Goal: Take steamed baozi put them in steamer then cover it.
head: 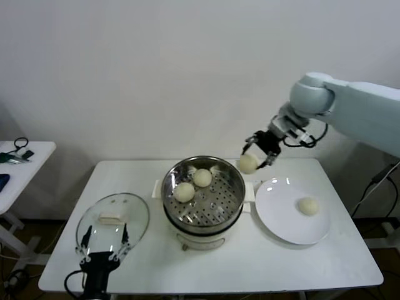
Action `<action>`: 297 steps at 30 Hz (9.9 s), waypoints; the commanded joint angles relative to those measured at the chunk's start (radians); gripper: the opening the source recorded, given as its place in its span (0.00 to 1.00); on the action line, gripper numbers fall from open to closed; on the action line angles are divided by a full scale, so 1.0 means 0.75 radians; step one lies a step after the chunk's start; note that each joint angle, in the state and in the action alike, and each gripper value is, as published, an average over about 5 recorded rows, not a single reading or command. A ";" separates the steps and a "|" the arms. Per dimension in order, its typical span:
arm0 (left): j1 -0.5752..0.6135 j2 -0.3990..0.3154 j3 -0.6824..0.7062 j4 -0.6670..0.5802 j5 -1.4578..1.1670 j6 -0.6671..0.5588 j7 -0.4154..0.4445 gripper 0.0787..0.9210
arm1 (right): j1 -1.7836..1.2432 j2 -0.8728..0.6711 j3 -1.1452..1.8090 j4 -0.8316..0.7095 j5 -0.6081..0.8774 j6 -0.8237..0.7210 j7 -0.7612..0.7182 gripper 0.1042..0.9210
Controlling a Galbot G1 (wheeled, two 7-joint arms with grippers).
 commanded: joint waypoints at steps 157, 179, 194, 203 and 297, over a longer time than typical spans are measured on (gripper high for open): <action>-0.031 0.019 -0.023 0.001 -0.055 0.023 0.004 0.88 | -0.151 0.168 -0.101 -0.007 0.565 -0.836 0.286 0.59; -0.052 0.017 -0.015 0.001 -0.071 0.045 0.008 0.88 | -0.372 0.175 -0.043 -0.085 0.440 -0.921 0.396 0.59; -0.048 0.031 -0.010 0.001 -0.055 0.091 0.000 0.88 | -0.213 -0.002 0.128 -0.101 0.599 -0.861 0.379 0.88; -0.060 0.083 -0.012 0.001 -0.056 0.169 -0.015 0.88 | -0.739 -0.333 0.730 -0.089 0.605 -0.799 0.991 0.88; -0.724 0.467 -0.073 1.174 1.603 -0.152 -0.458 0.88 | -3.068 0.223 2.578 0.003 0.234 0.051 1.421 0.88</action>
